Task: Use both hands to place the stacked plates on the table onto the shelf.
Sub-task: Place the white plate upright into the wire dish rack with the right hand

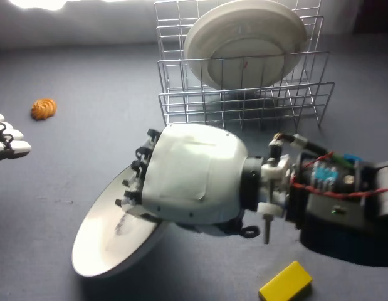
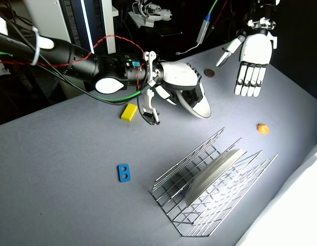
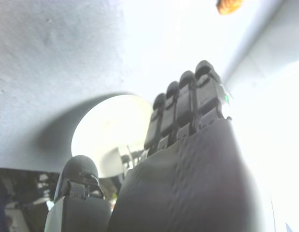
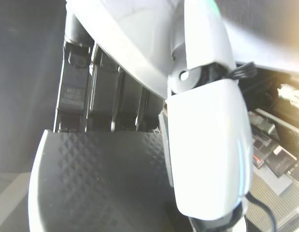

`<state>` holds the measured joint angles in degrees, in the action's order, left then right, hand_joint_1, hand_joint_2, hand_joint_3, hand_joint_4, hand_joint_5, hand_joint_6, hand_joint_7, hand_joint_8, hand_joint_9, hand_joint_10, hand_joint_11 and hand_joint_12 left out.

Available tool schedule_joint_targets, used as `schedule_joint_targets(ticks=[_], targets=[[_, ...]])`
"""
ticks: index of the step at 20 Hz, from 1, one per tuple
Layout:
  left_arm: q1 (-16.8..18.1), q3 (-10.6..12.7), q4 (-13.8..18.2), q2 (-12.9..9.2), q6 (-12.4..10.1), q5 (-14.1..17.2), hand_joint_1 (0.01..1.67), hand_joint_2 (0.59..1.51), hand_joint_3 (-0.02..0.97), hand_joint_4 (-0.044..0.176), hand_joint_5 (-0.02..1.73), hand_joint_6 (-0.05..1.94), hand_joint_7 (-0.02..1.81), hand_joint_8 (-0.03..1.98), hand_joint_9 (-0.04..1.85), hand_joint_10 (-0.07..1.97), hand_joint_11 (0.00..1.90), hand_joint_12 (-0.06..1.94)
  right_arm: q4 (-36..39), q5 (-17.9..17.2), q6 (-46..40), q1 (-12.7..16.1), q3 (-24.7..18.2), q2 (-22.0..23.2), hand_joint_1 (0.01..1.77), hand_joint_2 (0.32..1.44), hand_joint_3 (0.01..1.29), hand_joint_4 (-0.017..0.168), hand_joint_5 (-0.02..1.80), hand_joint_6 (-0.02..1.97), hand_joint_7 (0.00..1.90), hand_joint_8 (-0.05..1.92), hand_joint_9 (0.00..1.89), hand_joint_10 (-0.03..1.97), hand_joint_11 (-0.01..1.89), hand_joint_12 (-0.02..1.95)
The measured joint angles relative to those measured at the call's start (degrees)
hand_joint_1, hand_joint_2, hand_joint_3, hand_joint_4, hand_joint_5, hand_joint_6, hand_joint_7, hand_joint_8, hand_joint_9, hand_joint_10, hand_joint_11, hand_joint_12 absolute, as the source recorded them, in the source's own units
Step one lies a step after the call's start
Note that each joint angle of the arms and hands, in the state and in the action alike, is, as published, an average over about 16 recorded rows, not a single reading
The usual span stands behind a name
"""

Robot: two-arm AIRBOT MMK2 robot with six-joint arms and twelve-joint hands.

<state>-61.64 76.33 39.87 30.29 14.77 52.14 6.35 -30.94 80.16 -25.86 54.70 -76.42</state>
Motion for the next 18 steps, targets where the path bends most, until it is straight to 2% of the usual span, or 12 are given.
schedule_joint_targets(ticks=[4,9,14,18], targets=[[1.59,2.22,3.61,0.55,-0.04,3.33,0.02,1.147,0.016,-0.002,0.03,0.0,0.03,0.01,0.02,0.01,0.01,0.01,-0.16,0.86,-0.46,1.5,-4.31,4.91,1.34,0.97,0.02,0.0,0.89,1.0,1.02,0.9,1.08,0.94,0.92,1.09],[4.24,4.26,9.57,1.38,-0.09,7.21,0.02,1.147,0.016,-0.002,0.03,0.0,0.04,0.01,0.02,0.01,0.01,0.01,-0.16,1.95,-1.81,3.62,-8.29,10.5,1.35,0.97,0.02,-0.001,0.89,1.02,1.01,0.89,1.08,0.93,0.92,1.09],[7.45,5.29,16.09,2.21,-0.45,10.45,0.02,1.148,0.016,-0.001,0.04,0.0,0.05,0.01,0.02,0.01,0.01,0.01,0.02,3.52,-5.52,6.73,-10.37,14.98,1.36,0.97,0.02,-0.002,0.88,1.01,1.01,0.89,1.07,0.91,0.91,1.13],[10.1,5.28,20.56,2.58,-0.78,12.43,0.02,1.149,0.016,-0.002,0.04,0.0,0.05,0.01,0.02,0.01,0.01,0.01,0.05,5.22,-9.49,9.98,-10.89,17.79,1.36,0.97,0.02,-0.002,0.89,1.01,1.01,0.89,1.07,0.9,0.91,1.12]])
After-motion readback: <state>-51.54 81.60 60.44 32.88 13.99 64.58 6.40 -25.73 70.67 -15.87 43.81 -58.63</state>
